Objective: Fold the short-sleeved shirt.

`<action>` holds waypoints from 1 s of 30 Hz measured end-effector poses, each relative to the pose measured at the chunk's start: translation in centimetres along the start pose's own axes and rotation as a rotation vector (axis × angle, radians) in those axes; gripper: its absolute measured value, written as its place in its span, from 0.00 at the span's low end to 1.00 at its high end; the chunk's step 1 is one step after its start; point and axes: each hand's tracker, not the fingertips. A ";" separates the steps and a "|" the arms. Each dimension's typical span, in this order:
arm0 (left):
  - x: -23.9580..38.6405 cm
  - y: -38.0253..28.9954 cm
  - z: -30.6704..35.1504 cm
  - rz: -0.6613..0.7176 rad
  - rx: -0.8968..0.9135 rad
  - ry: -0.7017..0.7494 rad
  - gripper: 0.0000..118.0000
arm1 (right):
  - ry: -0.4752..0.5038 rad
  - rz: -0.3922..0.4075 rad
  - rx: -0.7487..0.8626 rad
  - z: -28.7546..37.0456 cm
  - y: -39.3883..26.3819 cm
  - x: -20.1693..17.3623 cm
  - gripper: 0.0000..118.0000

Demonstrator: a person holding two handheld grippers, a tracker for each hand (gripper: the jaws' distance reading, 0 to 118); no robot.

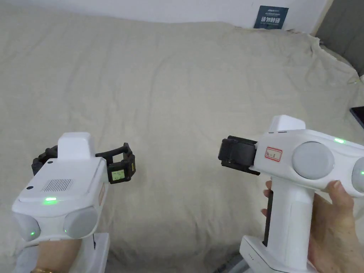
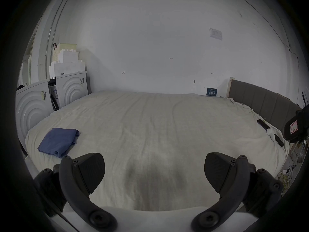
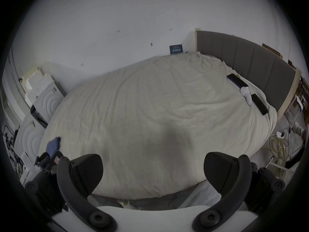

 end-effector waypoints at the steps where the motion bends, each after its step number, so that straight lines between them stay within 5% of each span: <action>1: 0.0 -0.2 -0.2 0.000 -0.008 -0.003 1.00 | 0.003 0.028 -0.008 -0.5 0.2 -0.1 1.00; 7: -0.3 -1.2 -2.1 0.022 -0.072 0.005 1.00 | 0.032 -0.032 0.021 -2.4 -0.4 -1.0 0.99; 13: -0.4 -1.7 -5.5 0.058 -0.124 0.016 1.00 | 0.115 0.123 -0.036 -7.2 -2.1 -0.2 0.99; 20: -2.0 -1.0 -12.8 0.106 -0.211 0.054 1.00 | -0.152 0.080 -0.048 -16.2 -0.7 0.4 0.99; 30: -4.4 2.0 -27.4 0.219 -0.321 0.214 1.00 | -0.337 0.063 0.061 -26.2 6.5 0.2 0.99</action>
